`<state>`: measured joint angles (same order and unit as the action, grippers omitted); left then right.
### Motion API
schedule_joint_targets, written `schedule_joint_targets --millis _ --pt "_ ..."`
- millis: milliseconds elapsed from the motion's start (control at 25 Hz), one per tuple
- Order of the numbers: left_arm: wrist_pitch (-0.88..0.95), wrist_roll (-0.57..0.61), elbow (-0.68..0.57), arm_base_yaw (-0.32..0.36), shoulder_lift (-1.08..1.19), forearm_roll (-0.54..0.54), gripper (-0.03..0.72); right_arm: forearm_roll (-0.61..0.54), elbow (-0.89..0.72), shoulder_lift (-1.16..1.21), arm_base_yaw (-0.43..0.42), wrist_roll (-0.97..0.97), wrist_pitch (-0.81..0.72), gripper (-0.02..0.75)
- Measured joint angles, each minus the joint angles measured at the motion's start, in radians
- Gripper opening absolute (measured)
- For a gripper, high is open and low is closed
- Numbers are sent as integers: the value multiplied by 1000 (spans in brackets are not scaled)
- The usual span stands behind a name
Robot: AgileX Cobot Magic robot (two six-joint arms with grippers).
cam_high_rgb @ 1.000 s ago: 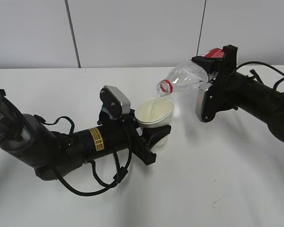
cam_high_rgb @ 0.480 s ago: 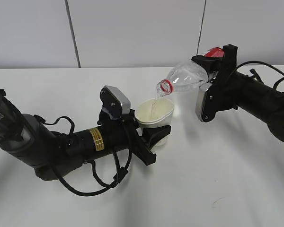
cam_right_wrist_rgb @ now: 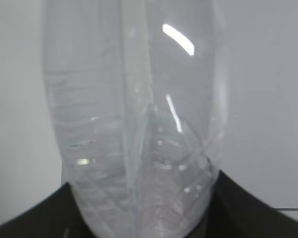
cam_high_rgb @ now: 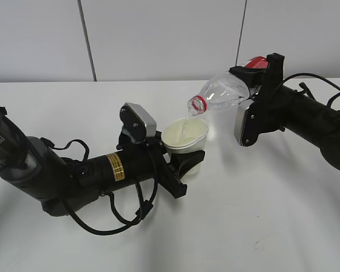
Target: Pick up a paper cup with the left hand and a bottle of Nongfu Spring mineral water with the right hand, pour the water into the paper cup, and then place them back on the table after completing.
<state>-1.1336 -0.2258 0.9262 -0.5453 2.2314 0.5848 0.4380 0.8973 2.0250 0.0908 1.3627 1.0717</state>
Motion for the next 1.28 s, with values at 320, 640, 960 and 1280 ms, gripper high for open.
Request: schedule_joint_targets --millis 320,640,960,1280 --pt "3 0 0 0 0 0 354 0 0 0 0 1 0 337" --pt "5 0 0 0 0 0 354 0 0 0 0 1 0 337" --pt "5 0 0 0 0 0 354 -1 0 0 0 -46 0 337" --pt "5 0 0 0 0 0 353 -1 0 0 0 -97 0 337"
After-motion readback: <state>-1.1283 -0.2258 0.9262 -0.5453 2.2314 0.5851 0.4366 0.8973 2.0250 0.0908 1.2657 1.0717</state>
